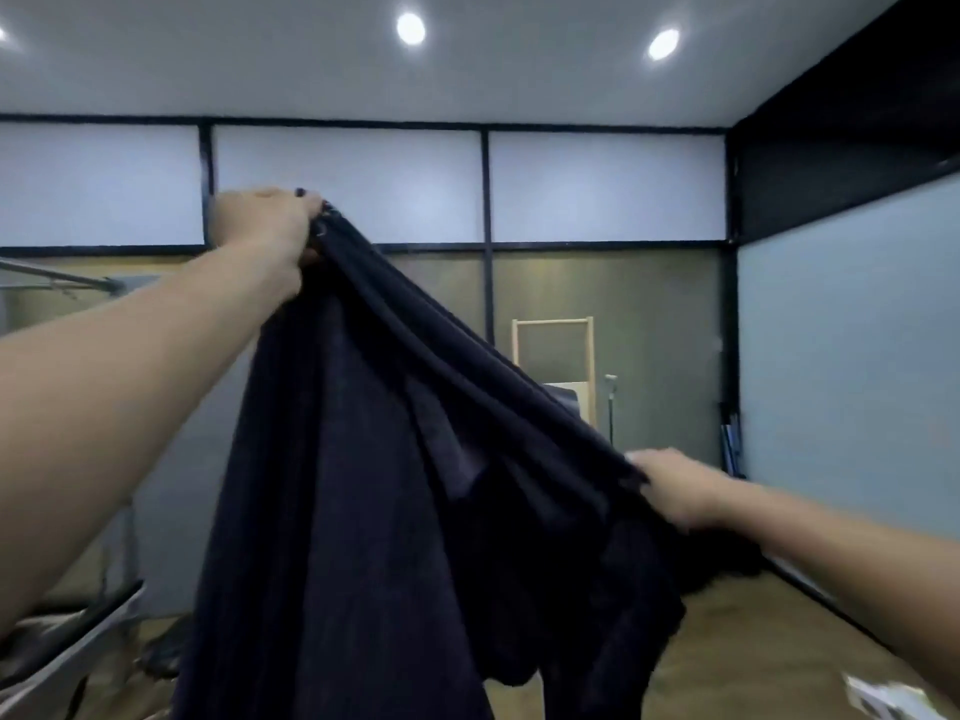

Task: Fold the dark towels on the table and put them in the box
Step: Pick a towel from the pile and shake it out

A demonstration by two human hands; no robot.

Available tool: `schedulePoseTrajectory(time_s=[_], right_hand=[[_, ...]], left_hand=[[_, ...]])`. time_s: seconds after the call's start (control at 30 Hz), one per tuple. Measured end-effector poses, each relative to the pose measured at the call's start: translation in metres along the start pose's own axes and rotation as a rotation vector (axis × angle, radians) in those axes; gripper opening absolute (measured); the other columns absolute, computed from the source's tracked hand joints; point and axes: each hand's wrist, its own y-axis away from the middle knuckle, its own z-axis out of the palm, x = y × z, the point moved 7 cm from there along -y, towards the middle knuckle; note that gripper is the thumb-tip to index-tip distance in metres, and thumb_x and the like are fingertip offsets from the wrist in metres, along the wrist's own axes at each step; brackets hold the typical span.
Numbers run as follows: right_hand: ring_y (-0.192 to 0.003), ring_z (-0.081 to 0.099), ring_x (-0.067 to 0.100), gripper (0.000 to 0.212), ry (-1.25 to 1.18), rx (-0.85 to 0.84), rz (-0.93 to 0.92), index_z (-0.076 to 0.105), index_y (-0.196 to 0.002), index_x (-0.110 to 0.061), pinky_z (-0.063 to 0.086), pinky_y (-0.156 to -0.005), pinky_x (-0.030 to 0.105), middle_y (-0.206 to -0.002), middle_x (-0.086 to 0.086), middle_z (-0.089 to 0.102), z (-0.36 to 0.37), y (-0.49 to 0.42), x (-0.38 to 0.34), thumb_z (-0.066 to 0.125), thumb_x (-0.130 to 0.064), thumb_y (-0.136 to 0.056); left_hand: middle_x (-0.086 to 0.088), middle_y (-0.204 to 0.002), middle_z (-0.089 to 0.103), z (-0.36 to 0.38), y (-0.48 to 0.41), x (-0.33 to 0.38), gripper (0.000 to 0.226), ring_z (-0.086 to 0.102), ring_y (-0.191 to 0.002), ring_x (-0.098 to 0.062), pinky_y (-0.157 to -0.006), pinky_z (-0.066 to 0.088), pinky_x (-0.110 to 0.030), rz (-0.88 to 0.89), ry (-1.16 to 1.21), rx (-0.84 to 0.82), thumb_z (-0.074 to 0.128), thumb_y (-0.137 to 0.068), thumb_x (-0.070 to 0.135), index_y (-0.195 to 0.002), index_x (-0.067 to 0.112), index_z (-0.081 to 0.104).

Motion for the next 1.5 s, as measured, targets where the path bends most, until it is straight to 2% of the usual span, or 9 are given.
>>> schedulePoseTrajectory(time_s=[0.23,0.37,0.5,0.73,0.93,1.13,1.3,1.4,1.5], right_hand=[[-0.103,0.057,0.041,0.034,0.085,0.842,0.228,0.063,-0.112,-0.017,0.048,-0.087,0.040,-0.112,0.022,0.062,-0.324,0.011,0.073,0.049,-0.005,-0.084],[-0.087,0.058,0.036,0.030,0.140,0.705,0.213,0.063,-0.101,-0.017,0.054,-0.078,0.040,-0.101,0.018,0.063,-0.298,0.018,0.069,0.048,-0.002,-0.080],[-0.090,0.055,0.039,0.032,0.101,0.687,0.232,0.060,-0.103,-0.018,0.052,-0.082,0.045,-0.104,0.020,0.060,-0.264,0.024,0.074,0.040,-0.007,-0.081],[-0.088,0.052,0.032,0.010,0.404,0.342,-0.003,0.056,-0.093,-0.027,0.041,-0.072,0.036,-0.099,0.007,0.053,-0.200,-0.011,-0.029,0.048,-0.022,-0.088],[-0.080,0.049,0.031,0.023,0.785,0.241,-0.083,0.062,-0.107,-0.023,0.038,-0.066,0.035,-0.096,0.005,0.048,-0.165,-0.022,-0.057,0.043,-0.029,-0.095],[-0.096,0.058,0.036,0.035,0.573,0.196,0.079,0.067,-0.113,-0.029,0.045,-0.073,0.038,-0.111,0.010,0.058,-0.167,-0.013,0.013,0.054,-0.056,-0.093],[-0.083,0.057,0.034,0.032,0.421,0.240,0.183,0.060,-0.086,-0.018,0.050,-0.076,0.038,-0.091,0.010,0.056,-0.141,0.009,0.061,0.066,-0.050,-0.087],[-0.076,0.067,0.034,0.052,-0.045,0.122,0.083,0.058,-0.073,-0.012,0.053,-0.068,0.036,-0.077,0.011,0.068,-0.072,0.034,0.048,0.049,-0.059,-0.094],[-0.072,0.073,0.033,0.089,-0.865,-0.407,0.247,0.067,-0.085,-0.002,0.057,-0.062,0.037,-0.078,0.020,0.074,0.049,0.089,0.037,0.017,-0.075,-0.092]], left_hand=[[-0.003,-0.077,0.064,0.016,-0.031,-0.029,0.007,0.057,-0.048,-0.013,-0.040,0.043,-0.020,-0.027,-0.028,-0.020,0.069,-0.080,0.018,-0.076,0.021,0.064],[-0.003,-0.089,0.067,0.026,-0.023,-0.043,0.028,0.066,-0.085,-0.025,-0.073,0.052,-0.032,0.036,-0.398,-0.074,0.059,-0.086,0.022,-0.111,0.011,0.069],[-0.009,-0.106,0.063,0.045,0.045,-0.073,0.040,0.062,-0.095,-0.028,-0.074,0.052,-0.036,0.011,-0.492,-0.139,0.058,-0.085,0.032,-0.122,0.016,0.059],[0.003,-0.140,0.052,0.157,0.273,-0.149,0.095,0.051,-0.127,-0.019,-0.104,0.043,-0.033,0.120,-0.633,-1.047,0.070,-0.071,0.071,-0.144,0.022,0.031],[0.001,-0.107,0.058,0.132,0.282,-0.215,0.045,0.061,-0.096,-0.026,-0.080,0.056,-0.044,0.063,-0.705,-0.829,0.073,-0.079,0.021,-0.111,0.026,0.042],[-0.007,-0.087,0.062,0.059,0.244,-0.288,0.011,0.059,-0.079,-0.025,-0.066,0.051,-0.035,-0.210,-0.981,-0.728,0.064,-0.078,0.013,-0.078,0.020,0.055],[-0.012,-0.081,0.063,0.060,0.230,-0.259,0.018,0.057,-0.078,-0.027,-0.057,0.037,-0.030,-0.297,-0.762,-0.551,0.049,-0.091,0.008,-0.079,0.012,0.062],[-0.005,-0.099,0.071,0.132,0.256,-0.202,0.025,0.062,-0.094,-0.025,-0.071,0.046,-0.032,-0.081,-0.683,-0.589,0.045,-0.090,0.020,-0.089,0.023,0.069],[-0.004,-0.108,0.069,0.203,0.305,-0.165,0.023,0.061,-0.102,-0.027,-0.084,0.050,-0.037,0.241,-0.827,-0.688,0.050,-0.088,0.027,-0.096,0.026,0.072]])
